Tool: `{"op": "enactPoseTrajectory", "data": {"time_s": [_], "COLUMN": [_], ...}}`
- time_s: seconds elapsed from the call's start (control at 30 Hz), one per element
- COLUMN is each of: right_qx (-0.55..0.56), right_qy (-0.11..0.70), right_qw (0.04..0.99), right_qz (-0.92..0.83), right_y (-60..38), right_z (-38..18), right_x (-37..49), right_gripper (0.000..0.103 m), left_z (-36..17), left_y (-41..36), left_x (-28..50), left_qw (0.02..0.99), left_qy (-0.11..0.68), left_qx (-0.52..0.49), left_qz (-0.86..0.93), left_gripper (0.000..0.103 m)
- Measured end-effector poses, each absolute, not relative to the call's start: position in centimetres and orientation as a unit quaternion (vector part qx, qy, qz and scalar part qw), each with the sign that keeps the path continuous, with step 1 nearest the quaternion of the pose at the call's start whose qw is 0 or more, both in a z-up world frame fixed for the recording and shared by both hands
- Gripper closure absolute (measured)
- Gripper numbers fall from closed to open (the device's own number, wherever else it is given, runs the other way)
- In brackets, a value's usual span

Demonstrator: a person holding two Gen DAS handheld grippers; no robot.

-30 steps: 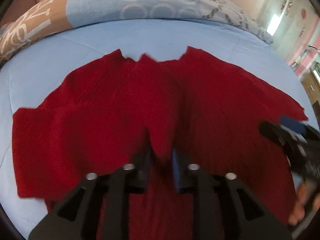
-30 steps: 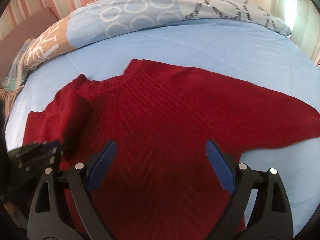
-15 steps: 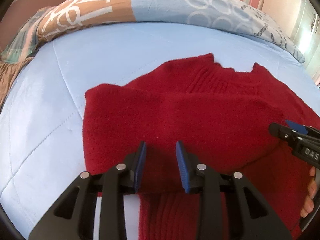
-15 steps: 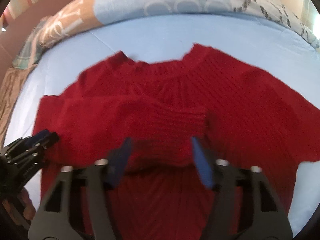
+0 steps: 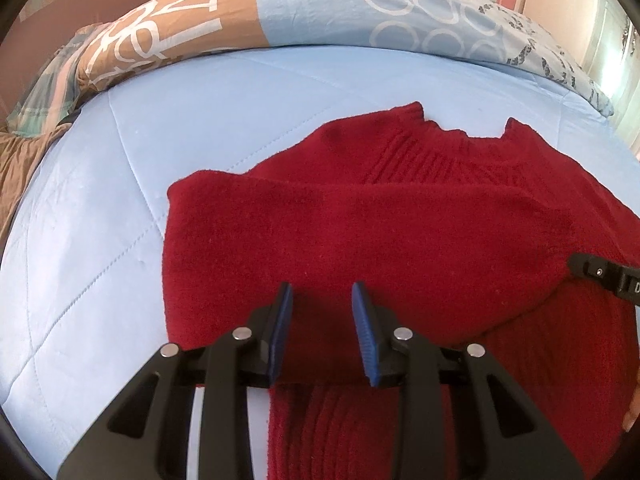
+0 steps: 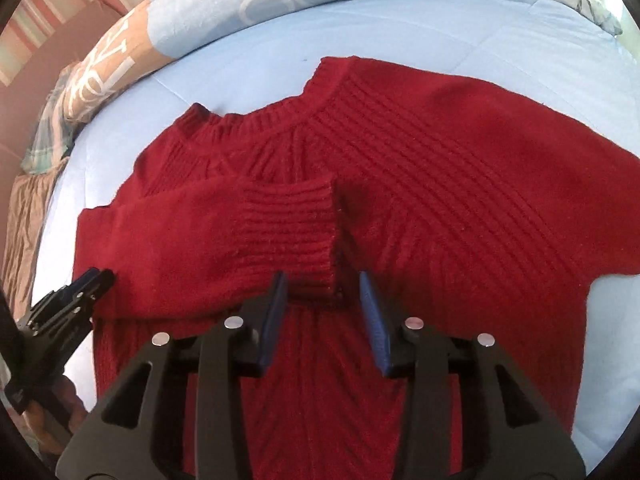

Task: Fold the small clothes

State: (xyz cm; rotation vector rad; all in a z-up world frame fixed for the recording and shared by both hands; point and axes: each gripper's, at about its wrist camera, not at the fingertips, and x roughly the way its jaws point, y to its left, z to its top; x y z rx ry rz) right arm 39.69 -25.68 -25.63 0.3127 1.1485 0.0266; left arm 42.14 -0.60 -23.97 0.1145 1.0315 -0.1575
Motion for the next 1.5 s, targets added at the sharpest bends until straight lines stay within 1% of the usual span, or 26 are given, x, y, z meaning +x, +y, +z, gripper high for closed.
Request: {"op": "enactPoseTrajectory", "data": {"time_s": [0.07, 0.1, 0.17, 0.23, 0.3, 0.33, 0.43, 0.47, 0.5, 0.53, 0.63, 0.77, 0.9, 1.0, 1.1, 1.17, 1.27, 1.3, 1.33, 1.43, 1.47, 1.5], "right_qx": [0.151, 0.152, 0.150, 0.139, 0.137, 0.143, 0.141, 0.146, 0.143, 0.132, 0.094, 0.020, 0.023, 0.053, 0.063, 0.075, 0.090, 0.091, 0.092, 0.095, 0.092, 0.089], "right_qy": [0.538, 0.535, 0.530, 0.530, 0.519, 0.521, 0.542, 0.537, 0.531, 0.526, 0.507, 0.451, 0.404, 0.439, 0.474, 0.476, 0.477, 0.477, 0.473, 0.454, 0.447, 0.443], "right_qw": [0.829, 0.831, 0.835, 0.837, 0.843, 0.841, 0.828, 0.831, 0.835, 0.840, 0.857, 0.892, 0.913, 0.895, 0.876, 0.874, 0.873, 0.872, 0.875, 0.884, 0.888, 0.890], "right_qz": [0.013, 0.013, 0.018, 0.015, 0.014, 0.018, 0.018, 0.017, 0.017, 0.013, 0.007, -0.002, -0.050, -0.064, -0.067, -0.060, -0.054, -0.052, -0.052, -0.058, -0.060, -0.057], "right_y": [-25.6, -25.6, -25.4, -25.2, -25.0, -25.0, -25.0, -25.1, -25.1, -25.0, -24.6, -24.1, -27.7, -31.2, -32.7, -33.1, -33.7, -33.8, -33.9, -33.6, -33.3, -33.0], "right_z": [-25.9, -25.9, -25.7, -25.5, -24.9, -24.9, -26.0, -25.9, -25.7, -25.4, -24.2, -21.4, -19.6, -22.0, -25.3, -26.3, -26.3, -26.2, -25.7, -23.6, -23.1, -22.6], "right_x": [39.9, 39.9, 40.1, 40.3, 40.1, 40.2, 41.0, 41.1, 41.0, 41.0, 40.6, 39.8, 39.7, 40.5, 40.5, 40.1, 40.5, 40.7, 40.6, 39.6, 39.3, 39.2], "right_gripper": [0.063, 0.064, 0.074, 0.076, 0.076, 0.074, 0.073, 0.075, 0.082, 0.094, 0.096, 0.096, 0.096, 0.096, 0.096, 0.096, 0.094, 0.091, 0.089, 0.089, 0.087, 0.083], "left_z": [-24.1, -24.1, -24.1, -24.2, -24.2, -24.2, -24.3, -24.3, -24.2, -24.1, -23.6, -21.2, -20.3, -20.9, -21.9, -22.9, -23.8, -23.8, -23.6, -22.2, -21.7, -21.5], "left_y": [-0.6, -0.6, -0.6, -0.5, -0.2, 0.0, 0.3, 0.3, 0.3, 0.3, 0.5, 0.8, -0.1, -1.2, -2.3, -2.6, -2.6, -2.6, -2.6, -2.2, -2.1, -2.1], "left_x": [42.2, 42.3, 42.2, 42.2, 42.2, 42.2, 42.2, 42.3, 42.3, 42.3, 42.3, 42.2, 43.0, 43.7, 43.9, 44.3, 44.8, 44.9, 45.0, 44.7, 44.5, 44.6], "left_qw": [0.865, 0.865, 0.866, 0.867, 0.868, 0.868, 0.867, 0.867, 0.867, 0.867, 0.869, 0.882, 0.887, 0.883, 0.880, 0.874, 0.868, 0.868, 0.868, 0.876, 0.878, 0.877], "left_qy": [0.494, 0.494, 0.492, 0.490, 0.490, 0.491, 0.492, 0.493, 0.492, 0.492, 0.490, 0.468, 0.459, 0.466, 0.470, 0.479, 0.489, 0.489, 0.488, 0.473, 0.471, 0.473], "left_qx": [0.053, 0.053, 0.053, 0.050, 0.043, 0.039, 0.035, 0.034, 0.036, 0.037, 0.042, 0.030, 0.026, 0.032, 0.054, 0.068, 0.077, 0.079, 0.080, 0.078, 0.072, 0.065], "left_qz": [-0.074, -0.074, -0.072, -0.071, -0.070, -0.069, -0.068, -0.068, -0.067, -0.066, -0.056, -0.048, -0.049, -0.050, -0.049, -0.048, -0.049, -0.049, -0.049, -0.047, -0.049, -0.054], "left_gripper": [0.071, 0.071, 0.071, 0.071, 0.071, 0.070, 0.070, 0.070, 0.070, 0.070, 0.070, 0.070, 0.070, 0.070, 0.070, 0.070, 0.069, 0.069, 0.069, 0.069, 0.068, 0.065]}}
